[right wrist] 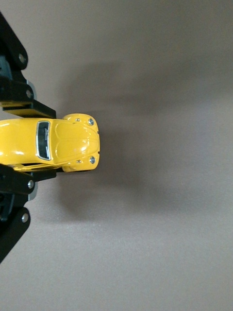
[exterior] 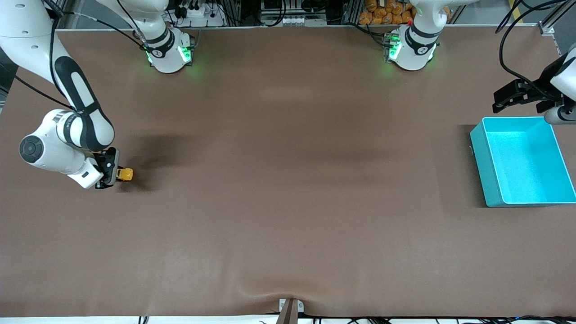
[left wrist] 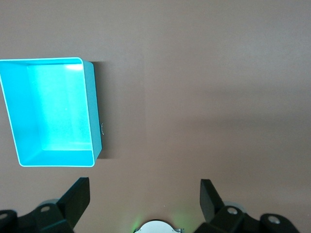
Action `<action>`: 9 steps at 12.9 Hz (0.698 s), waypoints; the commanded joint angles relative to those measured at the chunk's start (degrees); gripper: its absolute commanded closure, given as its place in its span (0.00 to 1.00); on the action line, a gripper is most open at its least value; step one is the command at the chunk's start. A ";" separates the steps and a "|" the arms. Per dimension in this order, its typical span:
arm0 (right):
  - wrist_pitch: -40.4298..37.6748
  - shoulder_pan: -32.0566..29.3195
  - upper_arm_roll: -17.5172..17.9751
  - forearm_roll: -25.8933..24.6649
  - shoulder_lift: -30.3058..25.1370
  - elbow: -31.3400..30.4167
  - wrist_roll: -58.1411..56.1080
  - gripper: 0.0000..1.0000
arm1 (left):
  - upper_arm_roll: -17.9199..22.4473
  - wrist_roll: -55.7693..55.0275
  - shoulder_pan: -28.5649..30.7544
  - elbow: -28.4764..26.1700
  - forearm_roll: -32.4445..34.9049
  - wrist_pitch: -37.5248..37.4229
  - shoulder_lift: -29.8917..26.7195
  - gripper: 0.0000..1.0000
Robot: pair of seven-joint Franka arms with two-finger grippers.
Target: Wind and store yellow beetle car
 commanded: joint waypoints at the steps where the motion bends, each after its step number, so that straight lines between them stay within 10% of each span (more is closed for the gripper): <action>1: 0.41 -2.54 0.49 0.17 3.48 0.49 -3.27 0.80 | -0.15 0.76 0.01 -0.01 0.71 0.48 -0.20 0.00; 9: 0.32 -5.61 0.49 0.17 4.19 1.63 -7.14 0.80 | -0.15 0.76 0.09 -0.01 0.62 0.48 -0.20 0.00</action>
